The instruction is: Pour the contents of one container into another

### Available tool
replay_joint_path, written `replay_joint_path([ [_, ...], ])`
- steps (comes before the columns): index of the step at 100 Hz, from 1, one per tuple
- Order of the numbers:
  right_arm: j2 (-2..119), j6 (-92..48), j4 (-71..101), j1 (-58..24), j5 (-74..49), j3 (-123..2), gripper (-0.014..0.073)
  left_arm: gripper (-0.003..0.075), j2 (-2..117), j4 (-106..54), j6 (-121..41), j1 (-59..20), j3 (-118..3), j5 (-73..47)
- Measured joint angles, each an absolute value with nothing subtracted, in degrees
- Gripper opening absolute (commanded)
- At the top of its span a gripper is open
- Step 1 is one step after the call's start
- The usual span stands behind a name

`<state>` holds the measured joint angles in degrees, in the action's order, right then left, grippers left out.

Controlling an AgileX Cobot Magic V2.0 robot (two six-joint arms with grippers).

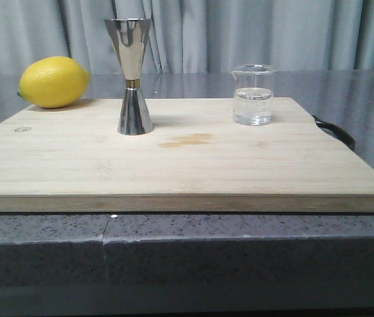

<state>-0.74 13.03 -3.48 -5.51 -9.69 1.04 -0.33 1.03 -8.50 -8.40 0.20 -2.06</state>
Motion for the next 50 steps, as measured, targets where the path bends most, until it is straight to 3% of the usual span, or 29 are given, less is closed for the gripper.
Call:
replay_joint_path([
  [50, -0.74, 12.69, -4.35, -5.51, -9.69, 1.04, -0.0067, -0.0019, -0.33, 1.03, -8.5, -8.4, 0.2, -2.06],
])
